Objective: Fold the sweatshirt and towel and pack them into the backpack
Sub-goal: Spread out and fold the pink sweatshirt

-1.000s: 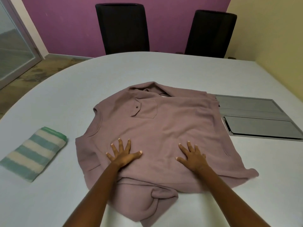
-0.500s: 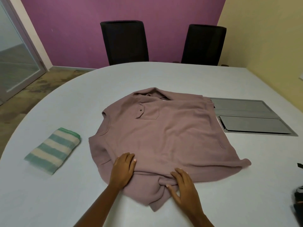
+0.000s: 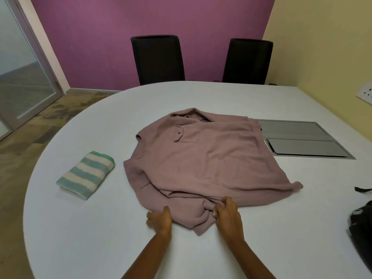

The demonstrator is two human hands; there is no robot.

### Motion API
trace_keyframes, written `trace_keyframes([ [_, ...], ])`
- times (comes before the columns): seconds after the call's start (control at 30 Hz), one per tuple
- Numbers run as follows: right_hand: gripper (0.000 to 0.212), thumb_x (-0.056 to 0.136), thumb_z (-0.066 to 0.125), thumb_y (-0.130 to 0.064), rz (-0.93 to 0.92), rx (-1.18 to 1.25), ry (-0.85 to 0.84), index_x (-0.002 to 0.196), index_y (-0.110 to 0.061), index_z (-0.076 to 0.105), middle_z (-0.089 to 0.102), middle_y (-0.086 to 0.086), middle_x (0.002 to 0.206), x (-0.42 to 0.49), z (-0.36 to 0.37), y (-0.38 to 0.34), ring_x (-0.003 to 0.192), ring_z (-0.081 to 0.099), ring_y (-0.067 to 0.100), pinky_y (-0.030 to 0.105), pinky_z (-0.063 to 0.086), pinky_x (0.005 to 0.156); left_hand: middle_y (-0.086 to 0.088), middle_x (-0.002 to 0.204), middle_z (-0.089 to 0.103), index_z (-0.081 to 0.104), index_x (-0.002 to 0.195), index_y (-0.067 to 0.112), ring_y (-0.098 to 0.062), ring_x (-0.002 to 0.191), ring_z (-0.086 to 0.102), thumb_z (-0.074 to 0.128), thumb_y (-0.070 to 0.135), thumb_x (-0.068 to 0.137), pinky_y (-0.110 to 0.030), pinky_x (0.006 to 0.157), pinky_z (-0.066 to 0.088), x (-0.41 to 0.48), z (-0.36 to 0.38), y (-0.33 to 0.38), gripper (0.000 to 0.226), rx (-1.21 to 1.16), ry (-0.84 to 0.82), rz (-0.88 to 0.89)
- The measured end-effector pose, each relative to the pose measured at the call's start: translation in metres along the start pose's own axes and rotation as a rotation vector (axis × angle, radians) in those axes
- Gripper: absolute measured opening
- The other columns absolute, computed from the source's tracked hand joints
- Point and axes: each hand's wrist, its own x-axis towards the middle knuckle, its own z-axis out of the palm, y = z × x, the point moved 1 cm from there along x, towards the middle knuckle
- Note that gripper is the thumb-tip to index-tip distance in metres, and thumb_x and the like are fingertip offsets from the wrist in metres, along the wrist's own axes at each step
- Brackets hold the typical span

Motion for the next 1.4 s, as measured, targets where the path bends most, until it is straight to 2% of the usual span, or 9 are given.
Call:
trace_keyframes([
  [0.17,0.013,0.089,0.051,-0.009,0.079,0.126,-0.033,0.098,-0.002,0.057,0.044,0.008,0.127,-0.020,0.000,0.000,0.110,0.049,0.032,0.036,0.043,0.082,-0.023,0.126,0.052,0.041,0.131,-0.011,-0.032,0.102,0.051,0.048,-0.001,0.092,-0.046,0.097,0.044,-0.012,0.004,0.003,0.041,-0.383,-0.315,-0.195],
  [0.47,0.048,0.084,0.063,-0.012,0.134,0.399,0.042,0.127,-0.007,0.044,0.044,0.011,0.129,-0.031,-0.018,-0.003,0.114,0.052,0.031,0.038,0.044,0.091,-0.011,0.102,0.055,0.048,0.122,-0.001,-0.020,0.071,0.051,0.034,-0.002,0.093,-0.028,0.068,0.046,-0.038,-0.030,0.049,0.032,-0.677,-0.317,0.045],
  [0.57,0.063,0.081,0.069,-0.021,0.151,0.511,-0.081,0.136,-0.009,0.038,0.039,0.010,0.131,-0.033,-0.017,-0.015,0.117,0.049,0.029,0.037,0.044,0.095,-0.007,0.081,0.054,0.053,0.095,0.002,-0.021,0.072,0.050,0.039,0.003,0.089,-0.027,0.063,0.044,-0.036,-0.058,0.059,0.016,-0.672,-0.251,0.085],
  [0.77,0.035,0.078,0.063,-0.001,-0.088,0.434,-0.314,0.113,-0.006,0.062,0.051,0.009,0.110,-0.048,-0.001,-0.048,0.106,0.053,0.024,0.004,0.033,0.075,-0.013,0.102,0.051,0.050,0.098,0.001,-0.027,0.091,0.048,0.042,0.004,0.083,-0.034,0.078,0.040,-0.003,-0.113,0.038,0.018,-0.468,-0.063,0.063],
  [0.87,0.025,0.080,0.049,-0.005,-0.189,0.380,-0.443,0.102,-0.008,0.062,0.048,-0.002,0.100,-0.062,0.007,-0.059,0.099,0.051,0.020,0.024,0.039,0.086,-0.015,0.100,0.051,0.049,0.096,-0.002,-0.028,0.085,0.049,0.044,0.008,0.084,-0.035,0.076,0.039,0.007,-0.136,0.015,0.016,-0.373,0.027,0.015],
  [0.93,0.007,0.086,0.048,-0.012,-0.186,0.447,-0.476,0.082,-0.016,0.053,0.048,-0.003,0.083,-0.070,0.003,-0.065,0.079,0.046,0.015,0.027,0.037,0.073,-0.014,0.096,0.051,0.048,0.095,-0.002,-0.026,0.070,0.049,0.044,0.010,0.086,-0.034,0.076,0.038,0.007,-0.144,0.004,0.015,-0.386,0.054,-0.004],
  [1.03,0.024,0.091,0.046,-0.012,-0.105,0.651,-0.471,0.070,-0.020,0.039,0.041,-0.007,0.066,-0.074,-0.010,-0.072,0.063,0.035,0.008,0.017,0.029,0.056,-0.010,0.082,0.053,0.049,0.098,0.001,-0.018,0.064,0.047,0.043,0.012,0.089,-0.033,0.076,0.041,0.006,-0.149,-0.002,0.016,-0.470,0.014,-0.008],
  [1.23,0.012,0.069,0.047,-0.024,-0.096,0.989,-0.539,0.071,-0.013,0.049,0.048,-0.007,0.066,-0.071,-0.053,-0.109,0.063,0.043,0.004,0.012,0.037,0.064,0.008,0.056,0.069,0.057,0.084,0.020,-0.019,0.080,0.055,0.028,0.033,0.098,-0.026,0.070,0.046,0.001,-0.141,0.009,0.035,-0.685,-0.223,0.073],
  [1.4,0.014,0.080,0.051,-0.023,-0.144,0.857,-0.745,0.067,-0.027,0.049,0.055,-0.023,0.052,-0.088,-0.055,-0.124,0.058,0.048,-0.003,0.011,0.036,0.057,0.000,0.082,0.067,0.060,0.091,0.022,-0.030,0.103,0.053,0.028,0.047,0.097,-0.030,0.091,0.042,0.014,-0.143,0.003,0.042,-0.594,-0.273,0.018],
])
